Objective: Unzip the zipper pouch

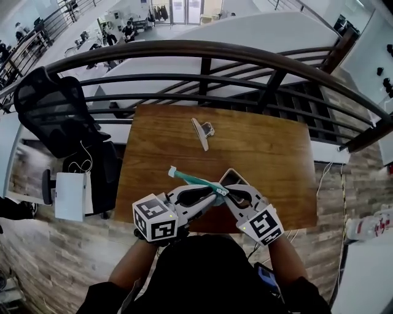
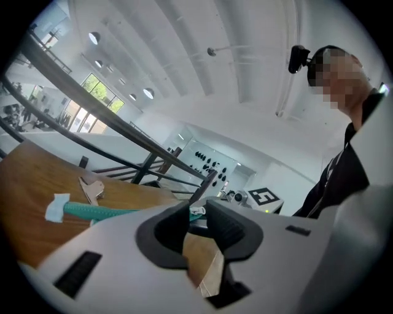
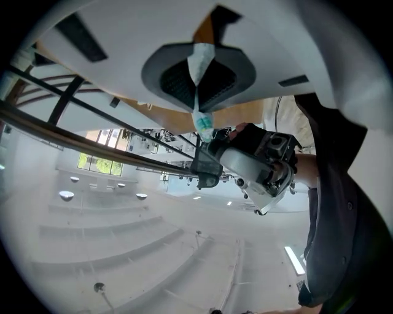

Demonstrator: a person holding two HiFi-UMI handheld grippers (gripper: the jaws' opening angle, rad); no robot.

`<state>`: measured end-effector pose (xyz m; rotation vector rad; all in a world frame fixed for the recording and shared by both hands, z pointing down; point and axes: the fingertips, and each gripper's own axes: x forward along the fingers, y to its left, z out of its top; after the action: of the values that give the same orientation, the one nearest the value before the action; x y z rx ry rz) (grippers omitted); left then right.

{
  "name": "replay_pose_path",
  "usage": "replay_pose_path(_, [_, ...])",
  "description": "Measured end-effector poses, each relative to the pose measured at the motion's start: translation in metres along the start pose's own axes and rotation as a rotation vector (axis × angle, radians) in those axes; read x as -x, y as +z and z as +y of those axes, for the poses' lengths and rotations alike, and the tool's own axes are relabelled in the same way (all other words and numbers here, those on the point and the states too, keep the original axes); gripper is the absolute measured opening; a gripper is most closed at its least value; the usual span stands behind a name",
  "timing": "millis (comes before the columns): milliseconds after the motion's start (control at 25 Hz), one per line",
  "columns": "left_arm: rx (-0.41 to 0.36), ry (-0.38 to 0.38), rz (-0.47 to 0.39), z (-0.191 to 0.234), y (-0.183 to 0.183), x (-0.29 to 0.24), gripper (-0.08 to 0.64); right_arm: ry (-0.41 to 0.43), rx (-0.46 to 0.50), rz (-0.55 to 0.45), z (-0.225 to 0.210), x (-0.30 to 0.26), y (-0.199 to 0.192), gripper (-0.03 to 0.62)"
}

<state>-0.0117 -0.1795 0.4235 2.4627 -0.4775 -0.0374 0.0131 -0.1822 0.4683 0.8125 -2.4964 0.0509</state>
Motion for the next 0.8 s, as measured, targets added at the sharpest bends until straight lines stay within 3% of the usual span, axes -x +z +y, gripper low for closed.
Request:
replay_pose_path(160, [0.012, -0.001, 0.012, -0.006, 0.002, -0.012, 0.092, -0.001, 0.032, -0.006, -0.006, 0.009, 0.005, 0.003])
replay_pose_path(320, [-0.025, 0.01, 0.049, -0.015, 0.002, -0.028, 0.095, -0.001, 0.062, -0.006, -0.018, 0.019, 0.006, 0.003])
replay_pose_path(800, [-0.052, 0.038, 0.108, -0.024, 0.001, -0.072, 0.207, 0.019, 0.178, 0.014, -0.025, 0.04, 0.002, 0.003])
